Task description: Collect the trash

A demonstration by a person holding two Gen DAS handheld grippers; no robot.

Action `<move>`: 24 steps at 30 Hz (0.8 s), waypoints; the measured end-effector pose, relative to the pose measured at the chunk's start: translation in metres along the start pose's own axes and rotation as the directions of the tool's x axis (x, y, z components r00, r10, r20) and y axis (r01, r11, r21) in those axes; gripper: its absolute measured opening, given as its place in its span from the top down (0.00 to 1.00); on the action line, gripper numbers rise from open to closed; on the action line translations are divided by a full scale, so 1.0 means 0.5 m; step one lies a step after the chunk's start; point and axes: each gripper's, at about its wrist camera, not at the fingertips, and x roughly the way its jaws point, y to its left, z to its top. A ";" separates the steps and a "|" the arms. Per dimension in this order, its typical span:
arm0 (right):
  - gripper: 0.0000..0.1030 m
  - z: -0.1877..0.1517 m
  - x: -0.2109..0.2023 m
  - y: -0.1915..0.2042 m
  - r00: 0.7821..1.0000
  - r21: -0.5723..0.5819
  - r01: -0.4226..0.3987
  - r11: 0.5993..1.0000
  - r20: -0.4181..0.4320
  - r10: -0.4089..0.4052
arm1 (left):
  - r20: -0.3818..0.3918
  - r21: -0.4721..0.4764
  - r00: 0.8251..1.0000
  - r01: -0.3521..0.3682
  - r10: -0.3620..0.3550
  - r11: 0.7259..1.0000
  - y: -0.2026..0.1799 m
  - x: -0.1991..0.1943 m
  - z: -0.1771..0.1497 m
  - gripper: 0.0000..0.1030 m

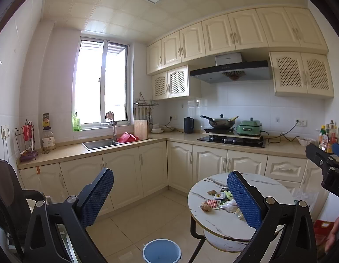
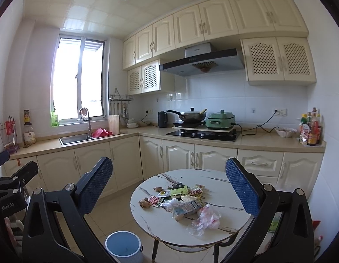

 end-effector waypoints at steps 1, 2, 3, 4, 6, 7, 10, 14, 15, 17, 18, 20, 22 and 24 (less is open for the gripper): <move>0.00 -0.001 0.001 0.000 1.000 0.001 0.000 1.000 -0.001 0.000 | 0.000 0.000 1.000 0.001 -0.001 1.000 -0.001 0.000 0.002 0.01; 0.00 -0.001 0.002 0.000 1.000 0.001 0.001 1.000 -0.002 -0.001 | -0.001 0.001 1.000 0.002 -0.002 1.000 -0.001 0.001 0.001 0.01; 0.00 -0.002 0.003 0.000 1.000 0.002 0.001 1.000 -0.002 -0.001 | -0.002 0.001 1.000 0.002 -0.002 1.000 -0.001 0.001 0.001 0.01; 0.00 -0.002 0.004 0.000 1.000 0.003 0.000 1.000 -0.003 0.000 | -0.002 0.001 1.000 0.003 -0.003 1.000 -0.001 0.002 0.000 0.01; 0.00 -0.004 0.006 -0.001 1.000 0.004 -0.001 1.000 -0.005 0.001 | -0.005 0.000 1.000 0.003 -0.003 1.000 0.002 0.006 0.000 0.01; 0.00 -0.005 0.007 -0.002 1.000 0.005 0.000 1.000 -0.006 0.000 | -0.006 -0.001 1.000 0.004 -0.004 1.000 0.003 0.009 0.000 0.01; 0.00 -0.010 0.013 -0.005 1.000 0.001 -0.008 1.000 -0.008 0.008 | -0.009 -0.002 1.000 0.012 -0.012 1.000 0.003 0.019 -0.003 0.01; 0.00 -0.027 0.037 -0.018 1.000 0.000 -0.004 1.000 -0.021 0.004 | -0.025 -0.003 0.999 0.029 -0.029 1.000 0.006 0.056 -0.010 0.01; 0.00 -0.033 0.046 -0.024 1.000 0.002 0.000 1.000 -0.029 0.000 | -0.034 -0.002 0.999 0.034 -0.034 0.999 0.005 0.069 -0.014 0.01; 0.00 -0.049 0.069 -0.044 0.998 0.010 0.019 1.000 -0.054 -0.018 | -0.055 -0.007 0.998 0.040 -0.041 0.999 0.007 0.100 -0.026 0.01; 0.00 -0.059 0.083 -0.056 0.997 0.016 0.029 0.999 -0.067 -0.028 | -0.072 -0.010 0.996 0.043 -0.043 0.999 0.005 0.119 -0.032 0.01; 0.00 -0.082 0.115 -0.087 0.994 0.027 0.049 0.998 -0.102 -0.046 | -0.110 -0.011 0.993 0.052 -0.053 0.999 0.001 0.167 -0.037 0.01; 0.00 -0.111 0.151 -0.120 0.987 0.044 0.070 0.997 -0.145 -0.063 | -0.155 0.000 0.986 0.055 -0.054 0.998 -0.008 0.218 -0.052 0.01; 0.00 -0.147 0.192 -0.150 0.977 0.060 0.091 0.994 -0.198 -0.078 | -0.201 0.009 0.977 0.069 -0.065 0.998 -0.025 0.269 -0.063 0.01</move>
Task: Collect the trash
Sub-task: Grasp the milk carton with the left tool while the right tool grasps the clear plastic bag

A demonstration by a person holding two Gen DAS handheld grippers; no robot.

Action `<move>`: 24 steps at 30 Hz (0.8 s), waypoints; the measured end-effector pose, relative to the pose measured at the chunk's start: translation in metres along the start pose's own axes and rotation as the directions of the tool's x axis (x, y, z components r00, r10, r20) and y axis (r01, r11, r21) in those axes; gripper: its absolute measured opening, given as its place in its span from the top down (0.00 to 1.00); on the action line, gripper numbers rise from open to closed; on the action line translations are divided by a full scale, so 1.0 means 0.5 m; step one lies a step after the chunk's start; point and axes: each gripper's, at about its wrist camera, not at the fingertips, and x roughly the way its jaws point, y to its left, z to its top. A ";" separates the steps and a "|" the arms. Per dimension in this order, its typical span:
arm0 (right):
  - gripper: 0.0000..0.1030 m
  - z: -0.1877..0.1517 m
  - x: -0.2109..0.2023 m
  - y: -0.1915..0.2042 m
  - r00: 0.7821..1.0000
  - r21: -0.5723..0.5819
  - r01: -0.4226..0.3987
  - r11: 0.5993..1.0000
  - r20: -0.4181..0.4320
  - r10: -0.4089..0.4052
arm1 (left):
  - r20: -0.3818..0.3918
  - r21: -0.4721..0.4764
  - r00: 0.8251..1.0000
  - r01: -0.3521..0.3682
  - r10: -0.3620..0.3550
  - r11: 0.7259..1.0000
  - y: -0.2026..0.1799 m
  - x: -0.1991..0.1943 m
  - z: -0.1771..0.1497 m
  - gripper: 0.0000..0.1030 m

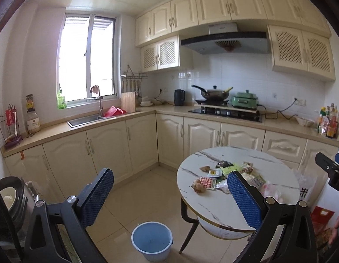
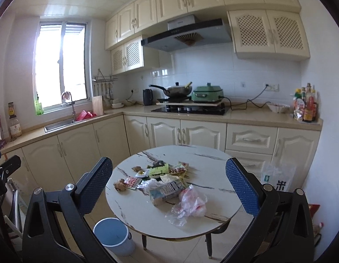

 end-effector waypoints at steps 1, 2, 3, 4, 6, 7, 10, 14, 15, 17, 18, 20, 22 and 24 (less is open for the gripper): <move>0.00 -0.015 0.024 -0.015 1.000 0.007 0.009 1.000 -0.026 -0.009 | -0.024 0.009 1.000 0.009 -0.009 1.000 -0.008 0.028 -0.003 0.01; 0.00 -0.028 0.048 -0.029 0.999 0.013 0.015 1.000 -0.049 -0.014 | -0.043 0.018 0.999 0.019 -0.019 1.000 -0.018 0.055 -0.002 0.01; 0.00 -0.043 0.071 -0.042 0.997 0.019 0.022 1.000 -0.074 -0.021 | -0.060 0.027 0.998 0.030 -0.029 0.999 -0.029 0.078 0.002 0.01; 0.00 -0.057 0.095 -0.054 0.994 0.022 0.033 0.999 -0.102 -0.031 | -0.077 0.042 0.996 0.048 -0.045 0.998 -0.043 0.104 0.000 0.01; 0.00 -0.087 0.139 -0.079 0.988 0.022 0.041 0.999 -0.152 -0.037 | -0.109 0.068 0.990 0.096 -0.088 0.993 -0.071 0.154 0.005 0.01; 0.00 -0.103 0.161 -0.091 0.983 0.023 0.044 0.999 -0.178 -0.039 | -0.139 0.082 0.983 0.131 -0.119 0.988 -0.092 0.188 0.013 0.01; 0.00 -0.148 0.226 -0.125 0.965 0.030 0.051 0.998 -0.259 -0.041 | -0.221 0.103 0.954 0.229 -0.202 0.968 -0.148 0.284 0.021 0.01; 0.00 -0.195 0.306 -0.149 0.937 0.026 0.028 0.999 -0.350 -0.017 | -0.310 0.125 0.903 0.349 -0.298 0.929 -0.208 0.400 0.011 0.01; 0.00 -0.202 0.327 -0.151 0.929 0.021 0.019 1.000 -0.369 -0.010 | -0.323 0.129 0.894 0.367 -0.311 0.921 -0.211 0.426 0.004 0.01; 0.00 -0.216 0.367 -0.150 0.916 0.001 -0.005 1.000 -0.402 0.005 | -0.349 0.146 0.880 0.391 -0.323 0.909 -0.230 0.475 0.001 0.01; 0.00 -0.222 0.390 -0.148 0.910 -0.010 -0.017 1.000 -0.414 0.011 | -0.365 0.158 0.874 0.399 -0.322 0.903 -0.239 0.502 0.000 0.01; 0.00 -0.233 0.432 -0.147 0.892 -0.035 -0.021 0.999 -0.452 0.003 | -0.378 0.177 0.870 0.404 -0.317 0.897 -0.265 0.553 -0.007 0.01; 0.00 -0.242 0.464 -0.149 0.880 -0.036 -0.036 0.999 -0.474 0.014 | -0.409 0.188 0.857 0.416 -0.314 0.890 -0.283 0.599 -0.011 0.01; 0.00 -0.248 0.483 -0.150 0.874 -0.031 -0.054 0.998 -0.485 0.032 | -0.419 0.196 0.854 0.418 -0.309 0.887 -0.303 0.627 -0.018 0.01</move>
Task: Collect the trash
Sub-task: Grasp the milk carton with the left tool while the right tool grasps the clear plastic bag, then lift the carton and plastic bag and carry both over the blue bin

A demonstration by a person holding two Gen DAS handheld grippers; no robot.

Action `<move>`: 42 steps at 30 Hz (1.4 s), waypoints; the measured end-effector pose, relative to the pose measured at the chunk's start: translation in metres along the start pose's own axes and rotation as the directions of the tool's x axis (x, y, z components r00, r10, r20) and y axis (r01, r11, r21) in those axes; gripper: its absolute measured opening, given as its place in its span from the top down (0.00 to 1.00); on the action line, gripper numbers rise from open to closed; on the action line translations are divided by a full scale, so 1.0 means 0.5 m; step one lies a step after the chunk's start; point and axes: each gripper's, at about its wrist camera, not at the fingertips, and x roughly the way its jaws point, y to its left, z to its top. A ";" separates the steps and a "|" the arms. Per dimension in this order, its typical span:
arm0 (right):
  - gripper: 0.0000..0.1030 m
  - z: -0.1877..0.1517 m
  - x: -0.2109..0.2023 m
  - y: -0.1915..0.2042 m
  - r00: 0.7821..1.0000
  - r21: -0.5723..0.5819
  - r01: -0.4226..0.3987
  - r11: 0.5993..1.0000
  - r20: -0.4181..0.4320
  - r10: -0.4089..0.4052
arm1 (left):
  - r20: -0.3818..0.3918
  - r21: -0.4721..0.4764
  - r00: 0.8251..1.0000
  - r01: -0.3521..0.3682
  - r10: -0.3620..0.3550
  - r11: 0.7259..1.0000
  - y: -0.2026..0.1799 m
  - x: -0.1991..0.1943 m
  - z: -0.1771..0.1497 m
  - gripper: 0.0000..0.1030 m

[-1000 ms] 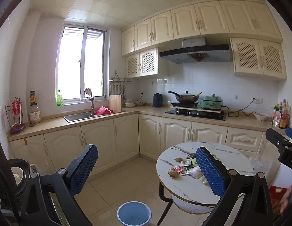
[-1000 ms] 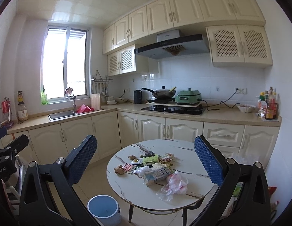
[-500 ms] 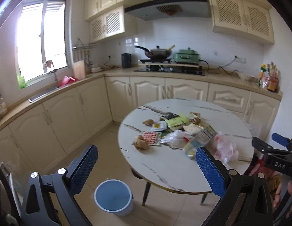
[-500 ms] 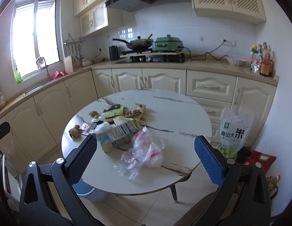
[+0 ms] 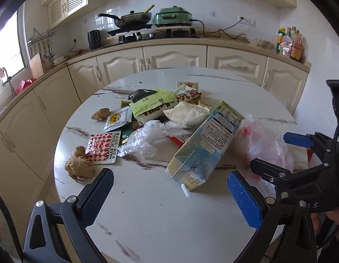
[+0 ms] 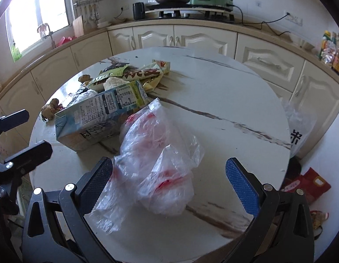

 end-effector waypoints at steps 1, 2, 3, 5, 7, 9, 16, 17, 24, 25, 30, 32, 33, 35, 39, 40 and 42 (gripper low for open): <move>0.00 0.001 0.008 -0.001 1.000 -0.006 -0.006 1.000 -0.004 0.006 | -0.008 0.003 1.000 -0.008 0.008 1.000 0.000 0.018 0.006 0.02; 0.00 0.003 0.016 -0.003 1.000 -0.009 -0.006 1.000 -0.011 0.006 | -0.020 0.003 1.000 -0.003 0.003 1.000 -0.001 0.037 0.013 0.02; 0.00 0.006 0.023 -0.007 1.000 -0.008 0.009 1.000 -0.017 -0.009 | -0.032 -0.001 0.999 0.008 -0.008 1.000 0.001 0.057 0.022 0.06; 0.03 0.008 0.033 -0.017 1.000 0.001 0.003 1.000 -0.019 -0.003 | -0.049 -0.013 0.998 0.026 -0.027 1.000 0.000 0.085 0.032 0.18; 0.06 0.009 0.038 -0.028 0.999 0.013 -0.037 0.999 -0.011 0.037 | -0.071 0.006 0.997 0.029 -0.028 1.000 -0.017 0.115 0.037 0.25; 0.15 0.013 0.037 -0.030 0.999 -0.002 -0.037 0.999 -0.010 0.037 | -0.068 0.026 0.997 0.038 -0.036 0.999 -0.028 0.138 0.038 0.39; 0.46 0.016 0.027 -0.036 0.996 0.015 -0.087 0.996 0.003 0.087 | -0.039 0.029 0.991 0.129 -0.128 0.991 -0.041 0.140 0.020 0.59; 0.46 0.016 0.022 -0.036 0.996 0.017 -0.090 0.996 0.010 0.090 | -0.030 0.017 0.989 0.146 -0.145 0.989 -0.039 0.137 0.015 0.59; 0.46 0.014 -0.003 -0.019 0.994 0.034 -0.104 0.994 0.020 0.103 | -0.019 0.014 0.977 0.213 -0.213 0.977 -0.031 0.109 -0.020 0.61; 0.46 0.011 -0.005 -0.019 0.994 0.042 -0.105 0.994 0.019 0.104 | -0.020 0.009 0.974 0.227 -0.227 0.974 -0.030 0.108 -0.024 0.61; 0.46 0.000 -0.019 -0.028 0.996 0.069 -0.092 0.993 0.021 0.090 | -0.005 -0.011 0.978 0.210 -0.210 0.978 -0.021 0.090 -0.020 0.56; 0.46 -0.002 -0.020 -0.032 0.996 0.073 -0.092 0.993 0.021 0.090 | 0.000 -0.022 0.978 0.208 -0.208 0.978 -0.022 0.092 -0.017 0.45; 0.46 -0.004 -0.019 -0.034 0.996 0.076 -0.089 0.993 0.017 0.088 | 0.001 -0.022 0.980 0.197 -0.197 0.980 -0.025 0.095 -0.015 0.42; 0.46 -0.006 -0.015 -0.039 0.996 0.080 -0.091 0.993 0.015 0.090 | -0.014 -0.010 0.982 0.190 -0.190 0.982 -0.031 0.109 -0.015 0.42; 0.46 -0.009 -0.002 -0.044 0.995 0.090 -0.097 0.991 0.007 0.097 | -0.023 -0.005 0.973 0.229 -0.229 0.973 -0.038 0.123 -0.012 0.57; 0.46 -0.008 0.001 -0.043 0.995 0.090 -0.098 0.991 0.004 0.098 | -0.022 0.004 0.971 0.236 -0.236 0.972 -0.043 0.121 -0.013 0.59; 0.46 -0.008 0.002 -0.042 0.995 0.092 -0.098 0.991 0.007 0.098 | -0.007 0.008 0.969 0.247 -0.247 0.969 -0.046 0.116 -0.013 0.62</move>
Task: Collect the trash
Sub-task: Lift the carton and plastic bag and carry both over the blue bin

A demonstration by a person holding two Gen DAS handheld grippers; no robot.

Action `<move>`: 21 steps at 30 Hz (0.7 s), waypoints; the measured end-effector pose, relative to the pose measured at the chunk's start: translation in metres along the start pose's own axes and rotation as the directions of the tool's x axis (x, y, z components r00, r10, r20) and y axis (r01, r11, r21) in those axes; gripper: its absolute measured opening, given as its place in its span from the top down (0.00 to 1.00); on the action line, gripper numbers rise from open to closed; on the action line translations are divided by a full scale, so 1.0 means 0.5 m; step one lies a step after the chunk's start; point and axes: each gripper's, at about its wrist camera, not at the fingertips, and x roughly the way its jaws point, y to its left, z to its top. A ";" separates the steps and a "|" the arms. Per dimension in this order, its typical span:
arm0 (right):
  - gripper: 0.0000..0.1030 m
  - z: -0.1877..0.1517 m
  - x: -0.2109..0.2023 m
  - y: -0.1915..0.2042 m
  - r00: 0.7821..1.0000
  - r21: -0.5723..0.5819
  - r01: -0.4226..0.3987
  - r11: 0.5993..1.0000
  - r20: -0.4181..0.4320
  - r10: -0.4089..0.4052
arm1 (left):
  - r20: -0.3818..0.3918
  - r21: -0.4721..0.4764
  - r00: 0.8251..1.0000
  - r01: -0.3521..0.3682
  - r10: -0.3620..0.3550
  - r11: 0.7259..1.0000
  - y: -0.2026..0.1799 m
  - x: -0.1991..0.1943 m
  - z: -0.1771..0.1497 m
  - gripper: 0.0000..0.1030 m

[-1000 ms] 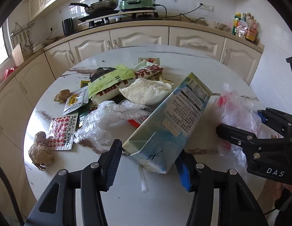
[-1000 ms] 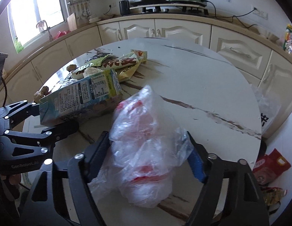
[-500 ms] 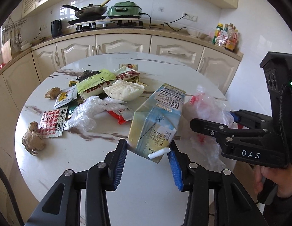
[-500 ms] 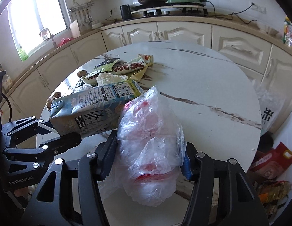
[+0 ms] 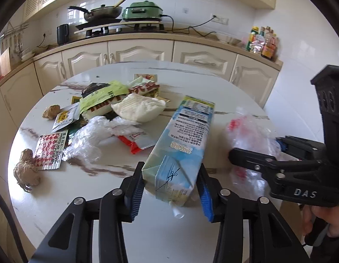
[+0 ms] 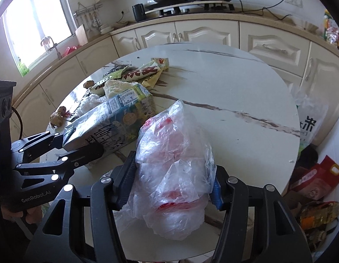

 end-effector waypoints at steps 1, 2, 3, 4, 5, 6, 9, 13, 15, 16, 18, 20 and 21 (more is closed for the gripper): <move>0.46 0.001 -0.002 0.001 1.000 0.000 0.000 1.000 0.002 0.000 | 0.014 -0.007 1.000 0.009 -0.009 1.000 0.000 -0.006 0.000 0.63; 0.47 0.004 -0.006 0.004 1.000 -0.001 0.002 1.000 0.010 -0.002 | 0.028 -0.017 0.999 0.015 -0.014 1.000 0.001 -0.013 0.000 0.64; 0.47 0.006 -0.010 0.007 1.000 -0.004 0.003 1.000 0.019 -0.003 | 0.043 -0.023 0.999 0.024 -0.023 0.999 0.001 -0.023 0.000 0.64; 0.47 0.009 -0.015 0.012 1.000 -0.006 0.002 1.000 0.026 -0.002 | 0.055 -0.026 0.998 0.027 -0.026 0.999 0.003 -0.033 -0.001 0.65; 0.47 0.013 -0.023 0.018 0.999 -0.009 0.002 1.000 0.036 -0.002 | 0.067 -0.030 0.997 0.029 -0.027 0.999 0.006 -0.043 -0.002 0.65; 0.47 0.015 -0.029 0.024 0.999 -0.013 0.002 1.000 0.046 -0.001 | 0.078 -0.036 0.997 0.030 -0.027 0.999 0.010 -0.055 -0.004 0.66; 0.47 0.023 -0.051 0.047 0.997 -0.017 -0.011 1.000 0.071 0.012 | 0.107 -0.054 0.994 0.037 -0.031 0.998 0.019 -0.091 -0.013 0.67; 0.47 0.028 -0.074 0.092 0.995 -0.042 -0.029 0.999 0.091 0.032 | 0.136 -0.070 0.990 0.050 -0.040 0.996 0.033 -0.144 -0.029 0.67; 0.47 0.029 -0.085 0.118 0.994 -0.057 -0.034 0.998 0.103 0.040 | 0.163 -0.069 0.986 0.038 -0.027 0.997 0.037 -0.179 -0.039 0.67; 0.47 0.030 -0.090 0.132 0.993 -0.067 -0.039 0.997 0.104 0.046 | 0.179 -0.071 0.984 0.036 -0.023 0.997 0.041 -0.200 -0.045 0.67; 0.47 0.032 -0.103 0.167 0.991 -0.090 -0.059 0.994 0.116 0.070 | 0.204 -0.086 0.979 0.031 -0.013 0.996 0.059 -0.244 -0.058 0.67; 0.47 0.034 -0.112 0.207 0.988 -0.118 -0.080 0.990 0.123 0.094 | 0.230 -0.101 0.973 0.010 0.013 0.995 0.080 -0.292 -0.077 0.67; 0.47 0.035 -0.117 0.228 0.986 -0.132 -0.091 0.987 0.129 0.108 | 0.243 -0.115 0.970 -0.003 0.031 0.993 0.094 -0.314 -0.089 0.67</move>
